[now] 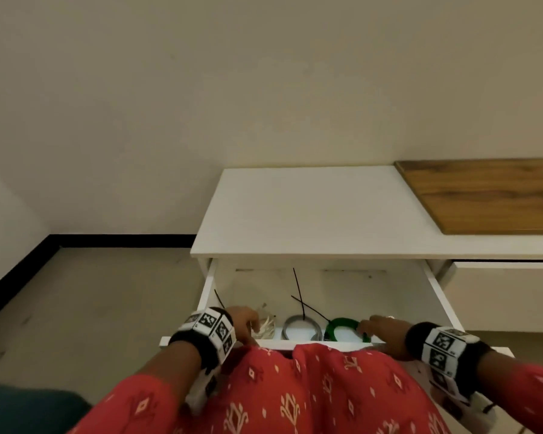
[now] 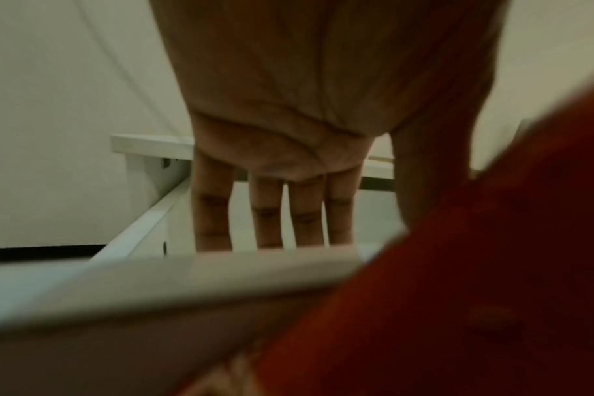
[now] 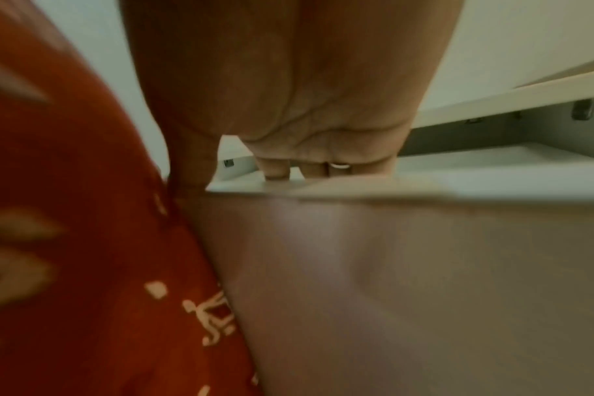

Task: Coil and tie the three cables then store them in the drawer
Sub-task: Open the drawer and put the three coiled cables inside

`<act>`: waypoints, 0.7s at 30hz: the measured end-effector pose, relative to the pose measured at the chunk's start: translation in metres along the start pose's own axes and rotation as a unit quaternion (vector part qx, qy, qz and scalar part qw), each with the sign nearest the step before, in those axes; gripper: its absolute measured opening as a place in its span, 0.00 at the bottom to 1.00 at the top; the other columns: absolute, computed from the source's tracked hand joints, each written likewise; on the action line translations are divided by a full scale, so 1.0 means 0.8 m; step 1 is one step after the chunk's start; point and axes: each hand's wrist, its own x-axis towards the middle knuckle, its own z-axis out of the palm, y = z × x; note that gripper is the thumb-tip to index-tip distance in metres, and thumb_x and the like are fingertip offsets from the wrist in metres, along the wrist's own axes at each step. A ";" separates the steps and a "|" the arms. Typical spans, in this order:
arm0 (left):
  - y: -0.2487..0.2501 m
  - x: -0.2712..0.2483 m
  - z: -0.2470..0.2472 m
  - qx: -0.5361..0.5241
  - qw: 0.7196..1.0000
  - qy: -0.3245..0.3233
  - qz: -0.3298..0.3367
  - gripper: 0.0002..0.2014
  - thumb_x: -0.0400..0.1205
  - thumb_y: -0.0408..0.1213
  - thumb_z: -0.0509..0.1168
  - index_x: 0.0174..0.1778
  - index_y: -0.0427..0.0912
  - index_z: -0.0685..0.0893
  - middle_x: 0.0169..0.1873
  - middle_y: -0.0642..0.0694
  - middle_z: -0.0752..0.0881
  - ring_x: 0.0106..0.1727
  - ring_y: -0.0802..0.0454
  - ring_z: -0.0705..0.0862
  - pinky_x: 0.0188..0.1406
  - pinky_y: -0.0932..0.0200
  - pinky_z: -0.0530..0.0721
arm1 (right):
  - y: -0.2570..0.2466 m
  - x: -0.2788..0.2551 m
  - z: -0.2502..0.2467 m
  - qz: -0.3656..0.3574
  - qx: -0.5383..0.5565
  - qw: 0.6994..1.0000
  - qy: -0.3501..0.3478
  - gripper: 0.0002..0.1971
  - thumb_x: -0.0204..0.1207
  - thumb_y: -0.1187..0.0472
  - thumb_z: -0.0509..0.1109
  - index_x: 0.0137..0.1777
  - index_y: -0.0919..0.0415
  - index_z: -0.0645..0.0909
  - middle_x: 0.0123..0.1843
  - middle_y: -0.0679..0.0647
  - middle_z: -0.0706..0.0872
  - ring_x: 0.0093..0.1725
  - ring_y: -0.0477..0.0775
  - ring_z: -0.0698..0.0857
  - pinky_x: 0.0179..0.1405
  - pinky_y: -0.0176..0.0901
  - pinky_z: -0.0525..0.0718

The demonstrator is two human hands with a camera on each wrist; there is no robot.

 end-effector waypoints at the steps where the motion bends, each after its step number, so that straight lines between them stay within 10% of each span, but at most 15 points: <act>1: -0.004 -0.003 0.009 0.001 1.000 0.022 0.001 0.20 0.76 0.37 0.70 0.63 0.35 0.79 0.62 0.37 0.83 0.61 0.42 0.81 0.61 0.56 0.77 | -0.002 0.001 0.008 -0.007 0.009 1.000 0.011 0.23 0.80 0.49 0.59 0.73 0.53 0.66 0.72 0.59 0.73 0.69 0.58 0.75 0.67 0.43 0.72; 7: -0.017 -0.008 0.044 -0.086 0.985 0.145 0.022 0.18 0.77 0.37 0.68 0.63 0.39 0.77 0.47 0.51 0.74 0.56 0.51 0.76 0.59 0.63 0.73 | -0.006 0.000 0.031 -0.025 -0.005 0.995 0.099 0.34 0.74 0.33 0.50 0.73 0.52 0.67 0.73 0.54 0.72 0.71 0.56 0.71 0.69 0.45 0.69; 10: -0.020 -0.009 0.055 -0.109 0.976 0.184 0.042 0.24 0.77 0.39 0.69 0.68 0.42 0.71 0.66 0.44 0.71 0.69 0.48 0.72 0.71 0.60 0.71 | 0.000 0.006 0.037 -0.044 -0.057 0.979 0.192 0.45 0.63 0.22 0.40 0.66 0.53 0.72 0.61 0.50 0.82 0.62 0.51 0.81 0.60 0.37 0.79; 12: -0.023 -0.008 0.058 -0.142 0.967 0.200 0.067 0.31 0.76 0.40 0.70 0.73 0.43 0.65 0.75 0.41 0.63 0.77 0.48 0.65 0.77 0.59 0.66 | 0.009 0.014 0.044 -0.013 -0.048 0.980 0.193 0.30 0.62 0.27 0.64 0.57 0.47 0.72 0.47 0.42 0.88 0.50 0.44 0.87 0.43 0.31 0.86; 15: -0.023 -0.005 0.052 -0.135 0.968 0.205 0.048 0.42 0.73 0.41 0.72 0.78 0.49 0.55 0.82 0.41 0.45 0.83 0.42 0.42 0.82 0.47 0.52 | 0.015 0.028 0.055 -0.036 -0.091 0.974 0.204 0.27 0.67 0.29 0.57 0.59 0.46 0.70 0.53 0.42 0.88 0.66 0.49 0.76 0.59 0.36 0.80; 18: -0.019 0.002 0.032 -0.014 0.978 0.207 0.004 0.52 0.71 0.47 0.73 0.81 0.48 0.42 0.81 0.39 0.35 0.82 0.40 0.33 0.82 0.45 0.45 | 0.017 0.032 0.049 -0.034 -0.146 0.963 0.226 0.36 0.73 0.28 0.39 0.70 0.50 0.67 0.79 0.54 0.65 0.83 0.54 0.43 0.79 0.42 0.42; 21: -0.008 0.009 0.014 0.063 0.976 0.209 -0.013 0.56 0.71 0.48 0.73 0.80 0.45 0.35 0.80 0.38 0.31 0.81 0.40 0.30 0.82 0.44 0.41 | 0.020 0.041 0.040 -0.054 -0.134 0.957 0.252 0.44 0.72 0.27 0.40 0.81 0.54 0.45 0.84 0.56 0.36 0.83 0.54 0.37 0.78 0.44 0.39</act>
